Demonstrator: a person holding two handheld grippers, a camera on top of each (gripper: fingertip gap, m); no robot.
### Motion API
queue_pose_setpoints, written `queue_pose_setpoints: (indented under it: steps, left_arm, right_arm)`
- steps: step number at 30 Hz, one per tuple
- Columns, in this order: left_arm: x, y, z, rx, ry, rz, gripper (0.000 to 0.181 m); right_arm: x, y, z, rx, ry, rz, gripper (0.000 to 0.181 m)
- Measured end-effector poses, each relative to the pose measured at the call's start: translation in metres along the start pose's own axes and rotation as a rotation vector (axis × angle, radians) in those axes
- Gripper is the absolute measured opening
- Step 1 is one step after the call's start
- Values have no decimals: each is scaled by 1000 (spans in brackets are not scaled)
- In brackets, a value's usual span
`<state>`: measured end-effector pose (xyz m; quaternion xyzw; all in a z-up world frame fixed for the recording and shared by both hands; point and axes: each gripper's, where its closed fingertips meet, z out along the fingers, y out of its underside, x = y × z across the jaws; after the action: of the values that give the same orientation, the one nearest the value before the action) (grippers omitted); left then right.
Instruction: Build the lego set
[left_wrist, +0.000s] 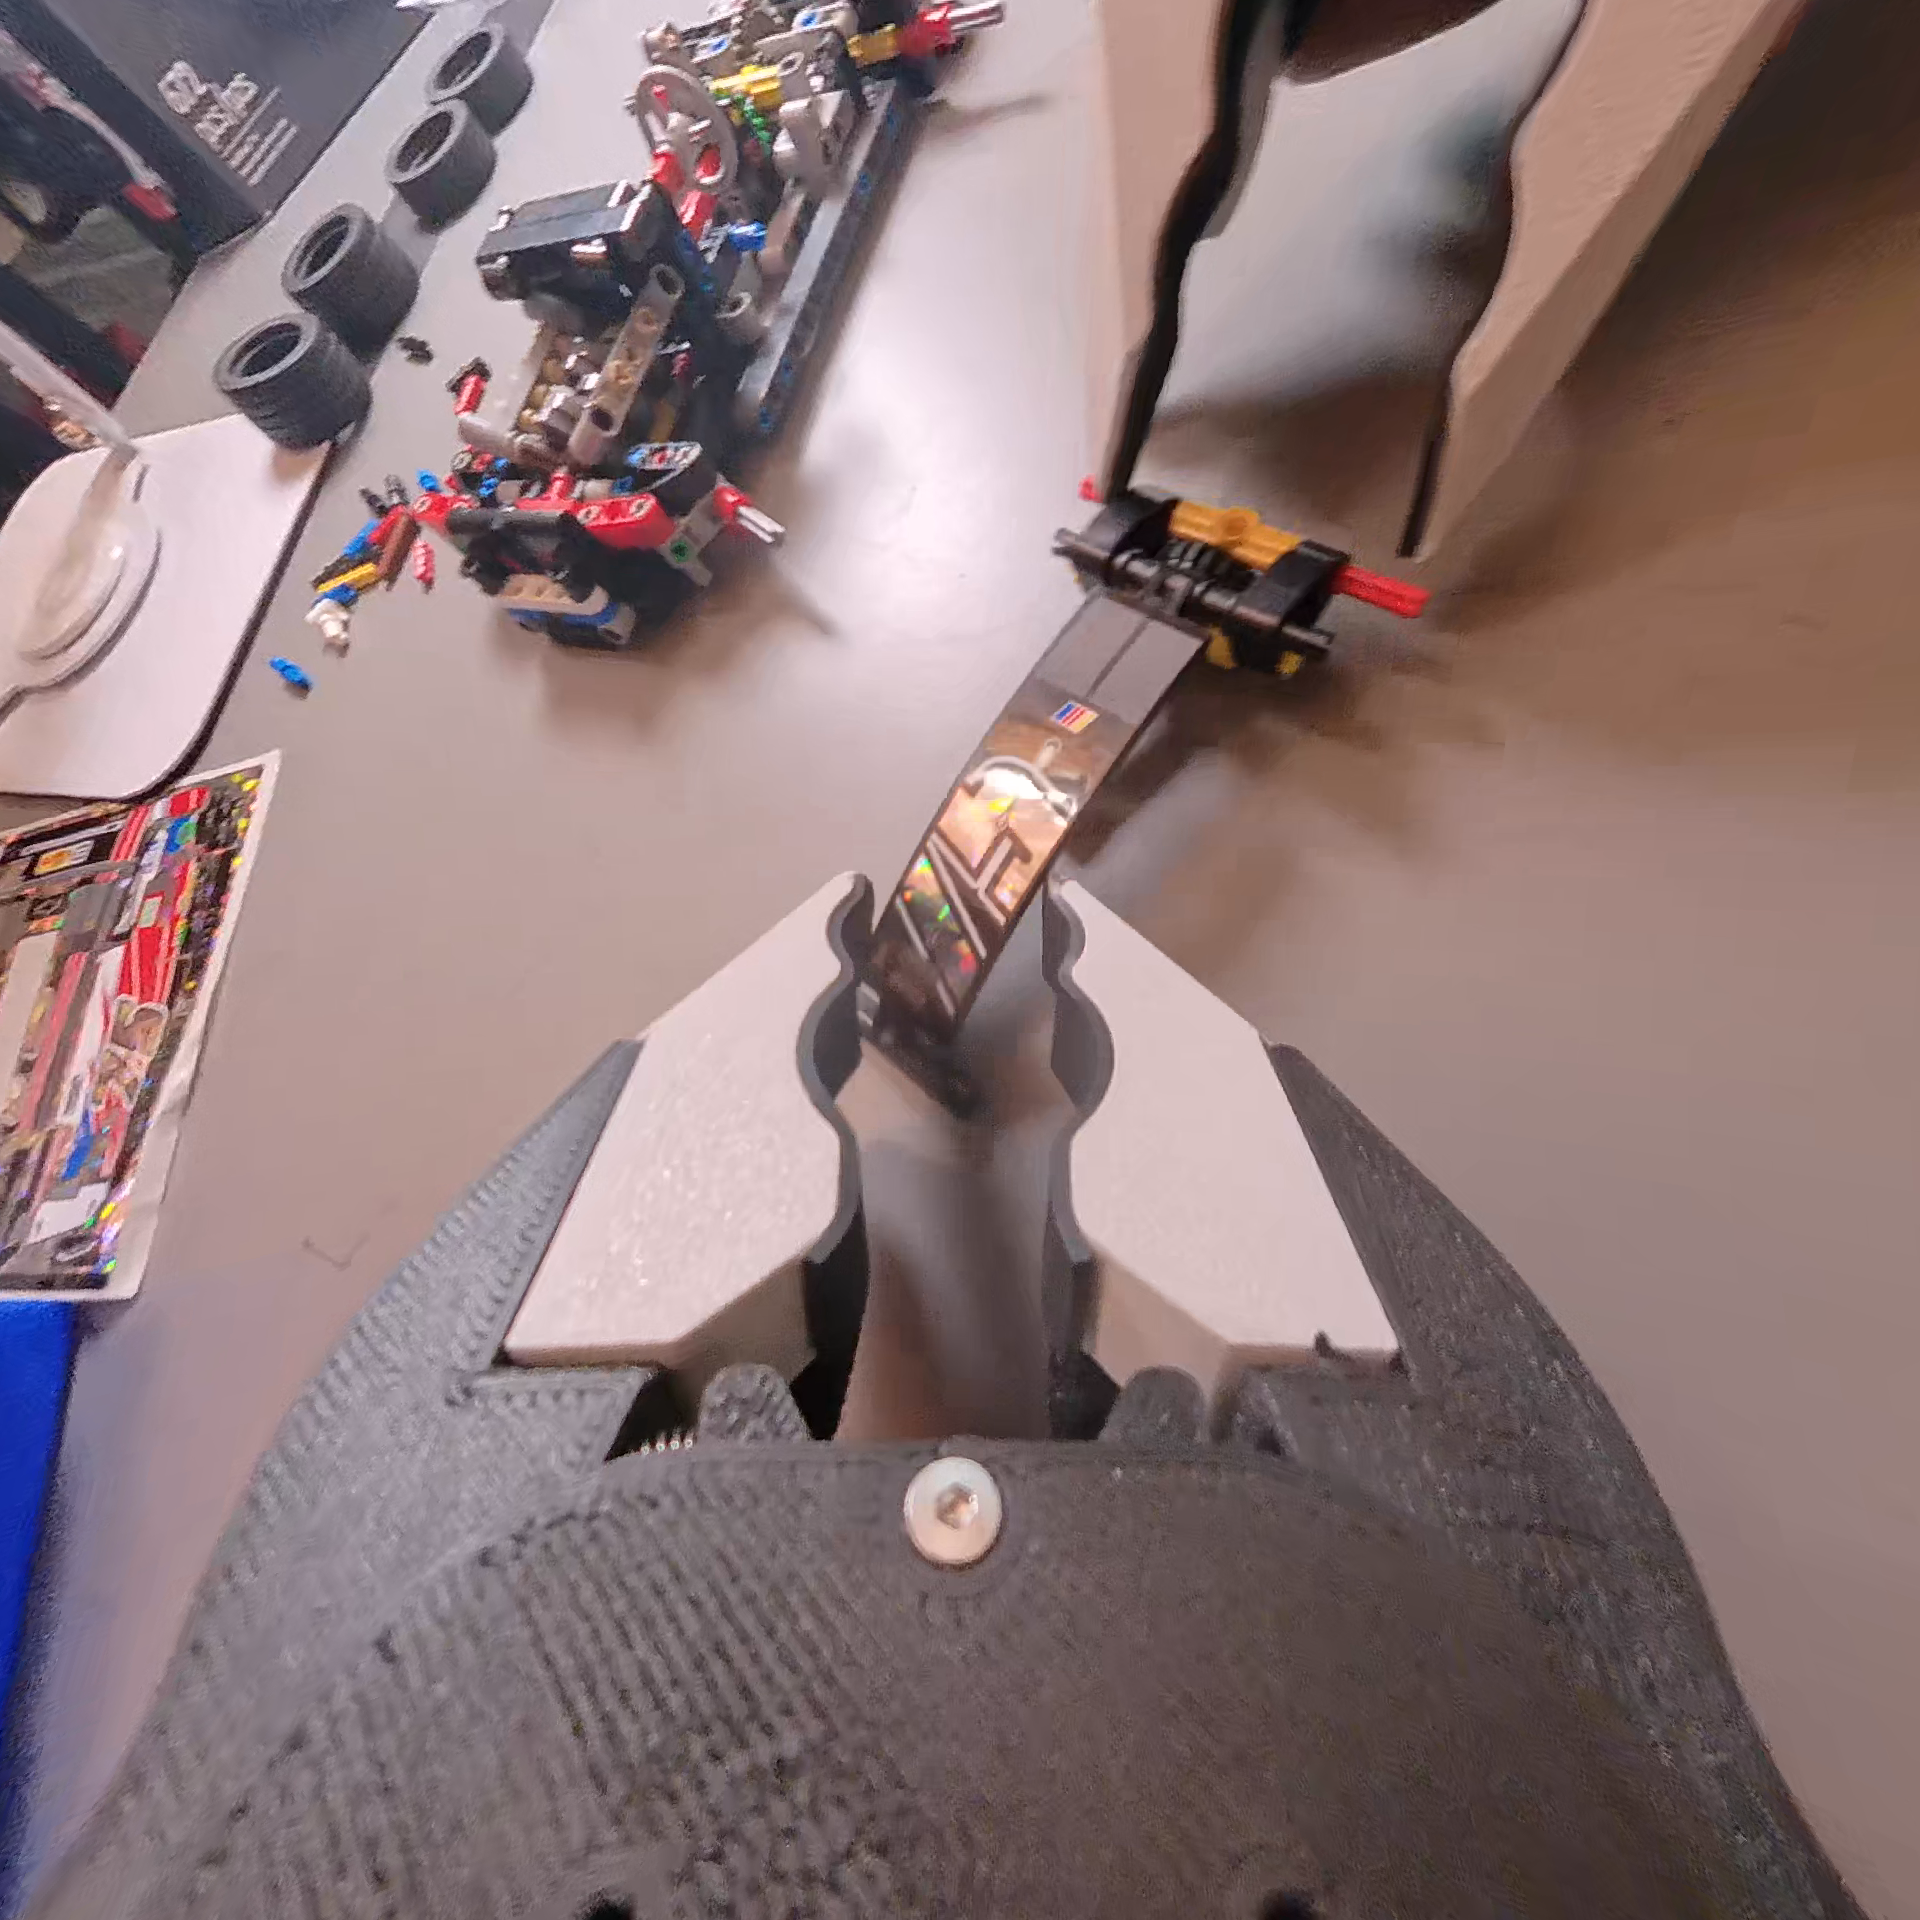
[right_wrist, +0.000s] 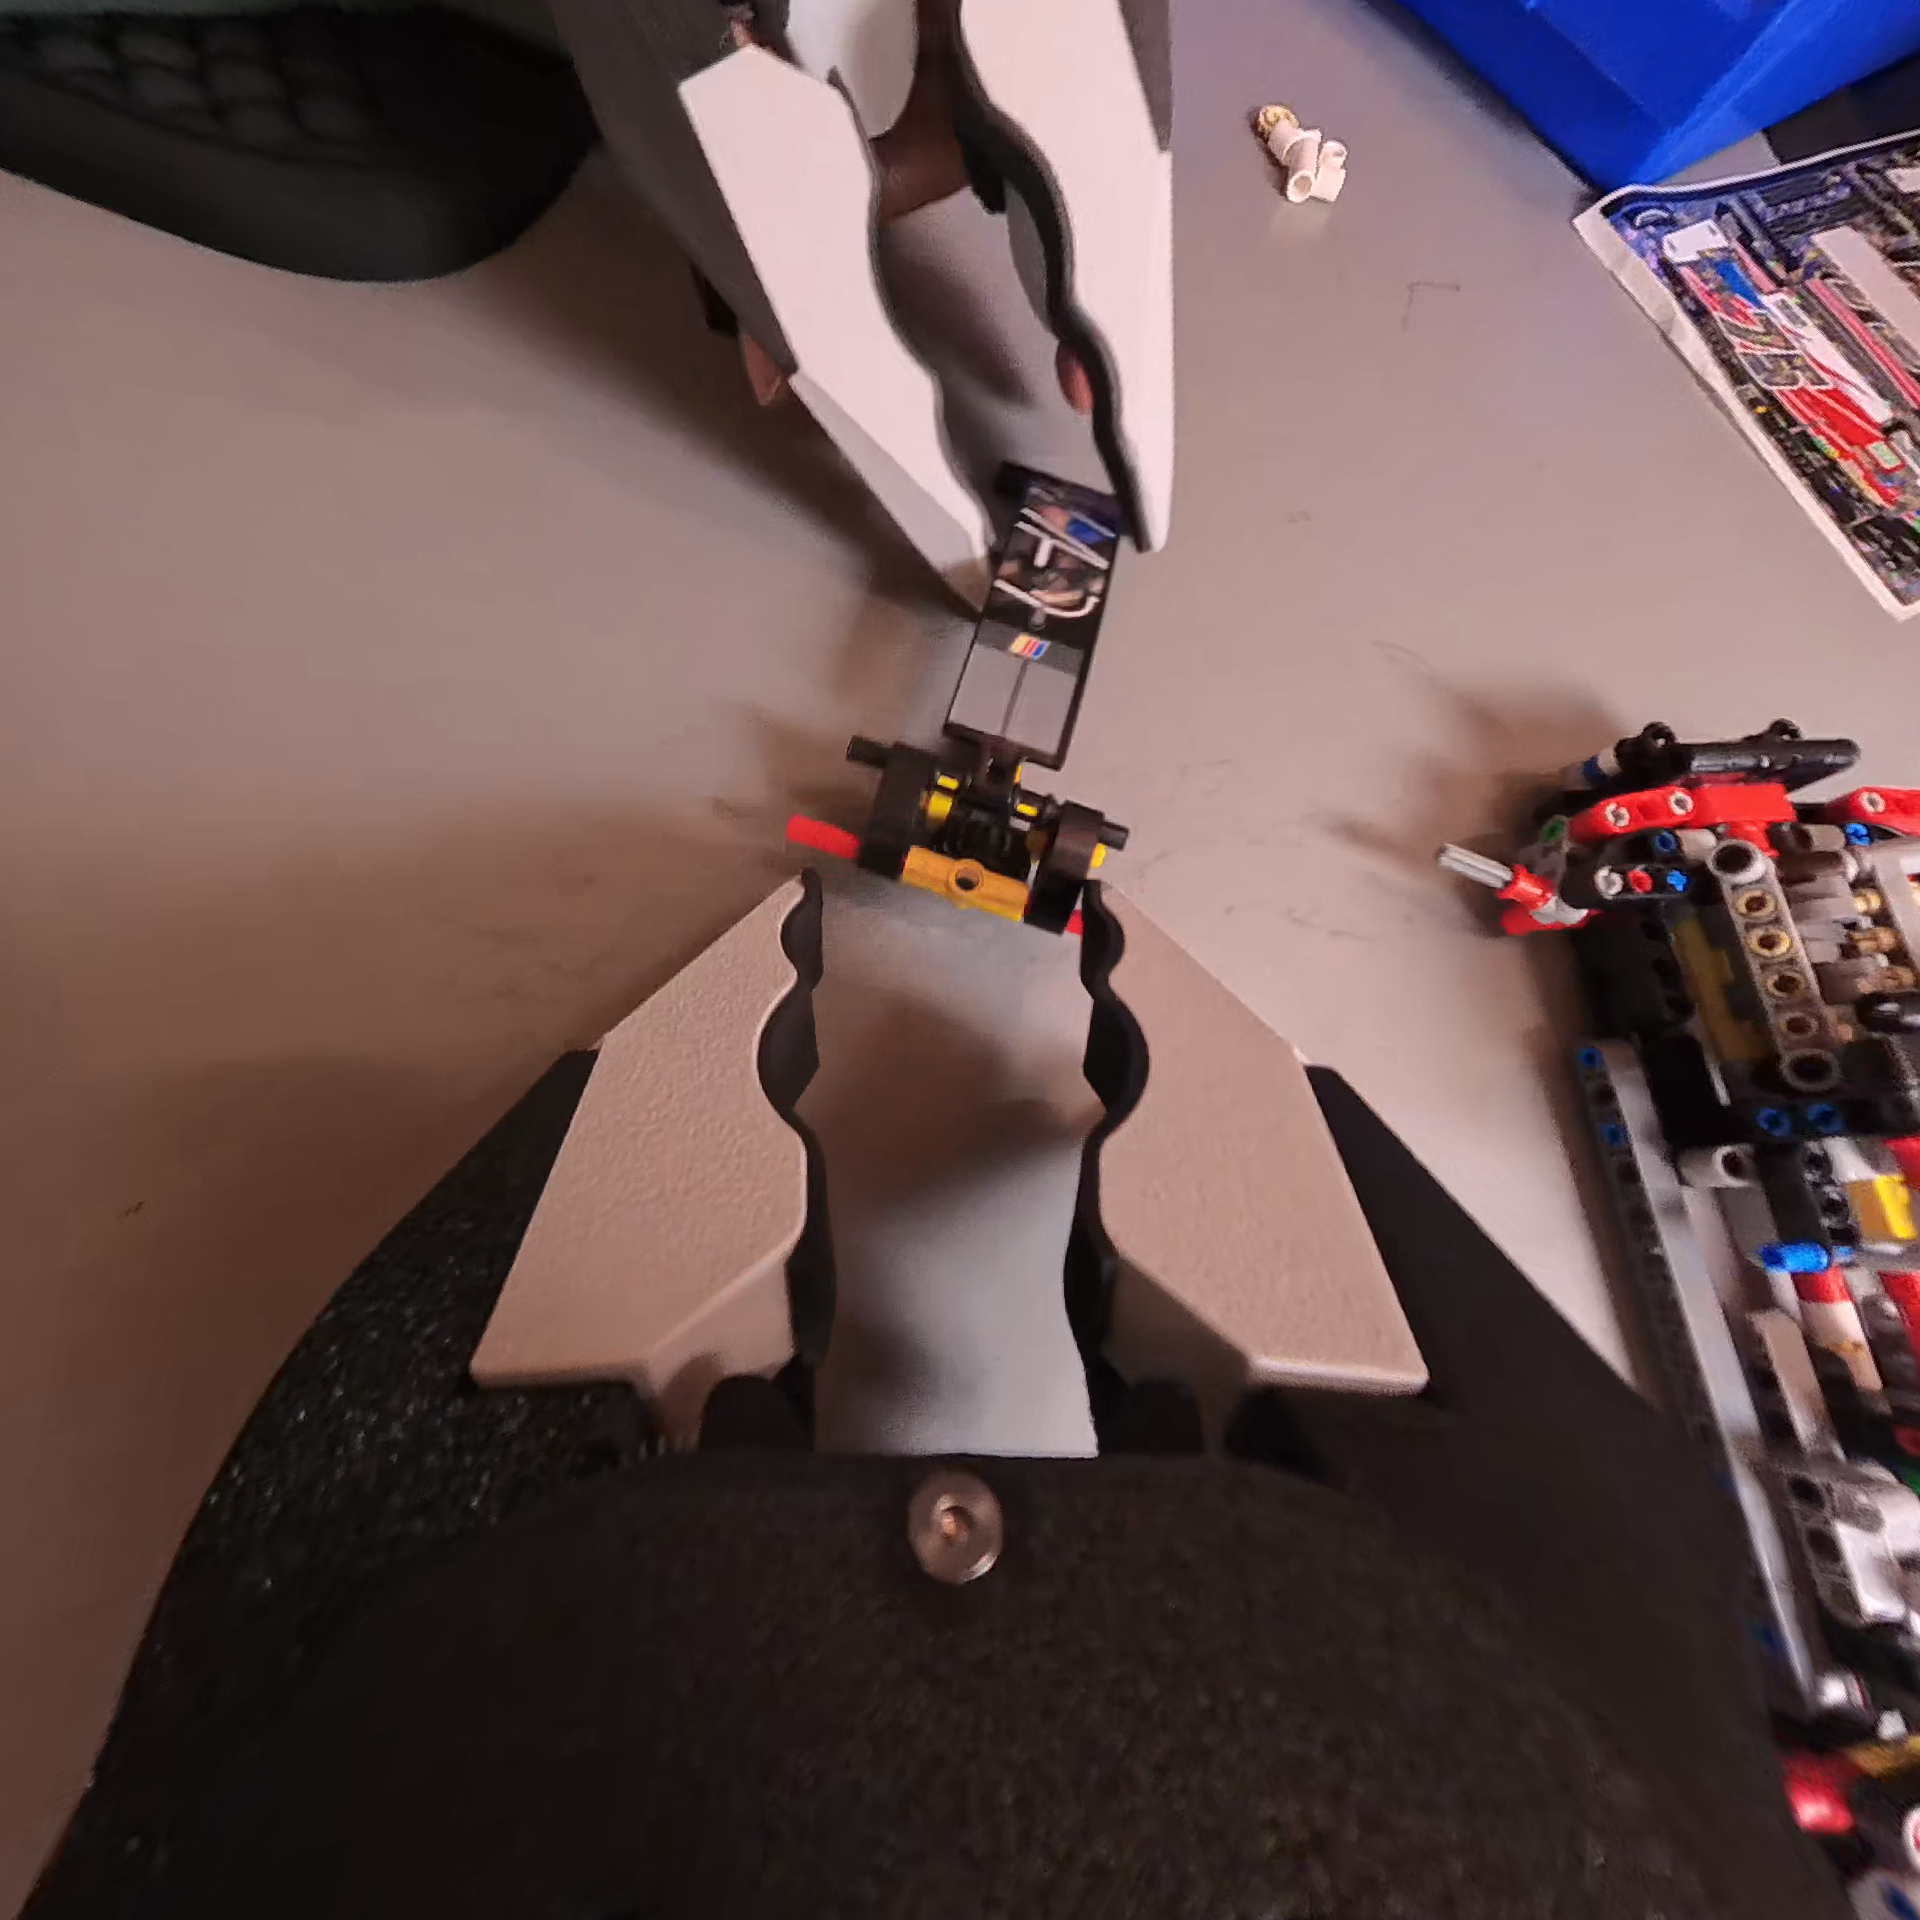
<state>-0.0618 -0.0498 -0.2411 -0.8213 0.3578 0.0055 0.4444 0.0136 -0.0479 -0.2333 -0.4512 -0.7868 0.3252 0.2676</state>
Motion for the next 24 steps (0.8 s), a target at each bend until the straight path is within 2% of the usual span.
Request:
queue_pose_setpoints:
  steps: [4,7,11,15,19,21,24]
  left_arm:
    - [-10,2,1,-14,-62,-24,31]
    - [-18,5,-1,-28,-93,-44,31]
    - [-27,-1,-14,39,-82,-135,29]
    - [2,-19,-29,165,174,-231,28]
    - [41,-28,-38,198,407,-230,29]
    - [55,-26,-36,166,471,-219,31]
    - [64,-20,-27,113,469,-181,36]
  right_arm:
    - [-18,4,-4,-11,-18,-19,43]
    - [-39,1,-7,9,-95,-65,40]
    - [-52,-9,-17,97,-169,-103,38]
    - [-30,-11,-23,152,-101,-61,39]
    - [-19,-6,-21,154,-58,-49,40]
    - [-20,-4,-18,143,-61,-59,40]
    - [-23,0,-13,115,-67,-77,42]
